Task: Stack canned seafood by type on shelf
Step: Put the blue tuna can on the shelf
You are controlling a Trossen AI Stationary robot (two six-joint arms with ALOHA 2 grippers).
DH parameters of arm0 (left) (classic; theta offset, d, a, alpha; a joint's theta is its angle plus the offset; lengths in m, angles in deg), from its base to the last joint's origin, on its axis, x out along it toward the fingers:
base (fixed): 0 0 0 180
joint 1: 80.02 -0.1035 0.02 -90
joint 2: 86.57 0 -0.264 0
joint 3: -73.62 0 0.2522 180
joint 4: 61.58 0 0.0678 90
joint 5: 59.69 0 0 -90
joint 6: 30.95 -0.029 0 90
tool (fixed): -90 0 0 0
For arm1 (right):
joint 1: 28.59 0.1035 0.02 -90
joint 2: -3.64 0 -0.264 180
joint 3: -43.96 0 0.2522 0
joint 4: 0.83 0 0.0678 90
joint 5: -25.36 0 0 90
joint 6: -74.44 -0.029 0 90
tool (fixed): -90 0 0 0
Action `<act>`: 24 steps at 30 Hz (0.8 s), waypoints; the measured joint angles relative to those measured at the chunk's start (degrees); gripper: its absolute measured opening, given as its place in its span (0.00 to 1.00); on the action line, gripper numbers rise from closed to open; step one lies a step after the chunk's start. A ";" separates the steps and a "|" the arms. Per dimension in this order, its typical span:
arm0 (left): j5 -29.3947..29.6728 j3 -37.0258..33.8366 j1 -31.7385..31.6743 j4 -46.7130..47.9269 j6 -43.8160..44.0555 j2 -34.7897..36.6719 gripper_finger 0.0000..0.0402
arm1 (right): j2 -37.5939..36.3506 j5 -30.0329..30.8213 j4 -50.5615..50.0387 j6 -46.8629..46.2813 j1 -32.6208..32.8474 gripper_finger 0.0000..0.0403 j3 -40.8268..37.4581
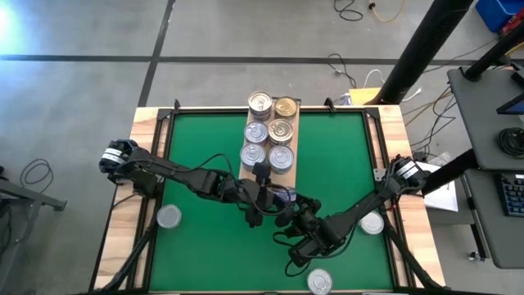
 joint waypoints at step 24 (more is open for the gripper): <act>1.20 0.09 0.07 1.22 -1.01 -0.02 0.33 | -0.50 -2.55 -0.83 -4.52 1.67 0.99 0.09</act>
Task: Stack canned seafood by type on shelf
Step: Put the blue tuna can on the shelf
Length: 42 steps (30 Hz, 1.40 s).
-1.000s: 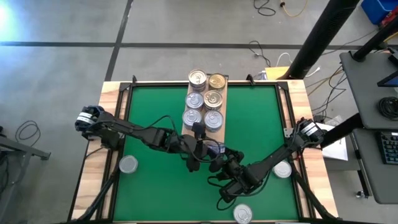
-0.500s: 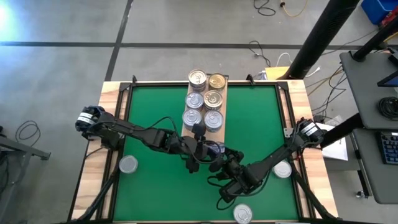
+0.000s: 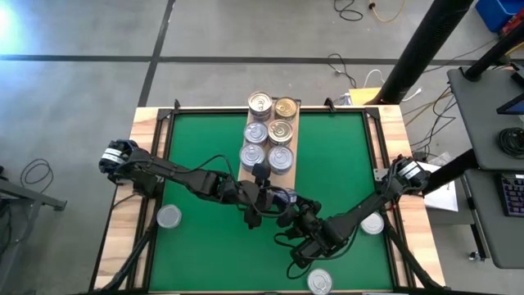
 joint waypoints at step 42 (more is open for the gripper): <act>1.50 0.55 -0.19 -0.17 0.55 -0.04 0.34 | 0.43 1.69 1.03 -1.19 -2.71 0.99 -0.12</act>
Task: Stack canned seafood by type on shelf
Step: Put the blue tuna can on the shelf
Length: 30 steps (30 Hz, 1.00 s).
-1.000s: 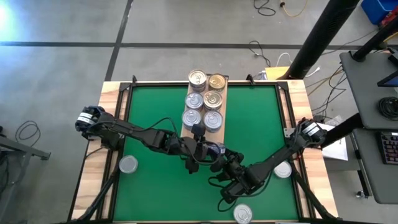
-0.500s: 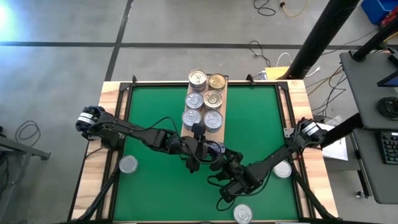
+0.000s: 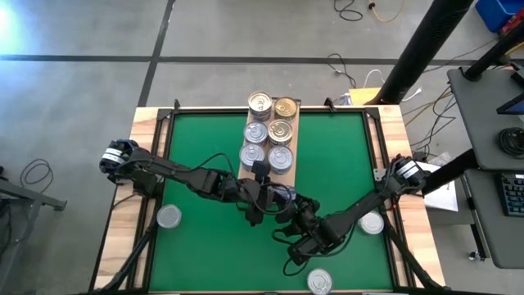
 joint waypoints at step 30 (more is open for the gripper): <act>0.93 0.00 0.00 0.91 0.82 0.07 0.34 | -0.15 -6.80 0.71 -6.36 0.57 0.98 -0.16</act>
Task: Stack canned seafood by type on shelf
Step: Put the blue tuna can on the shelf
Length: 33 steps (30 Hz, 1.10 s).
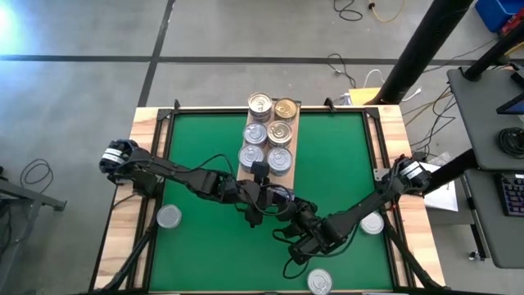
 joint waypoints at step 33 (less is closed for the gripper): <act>2.74 -0.09 -0.01 0.86 -1.18 -0.11 0.33 | 1.06 2.28 4.45 23.30 0.35 0.99 -1.84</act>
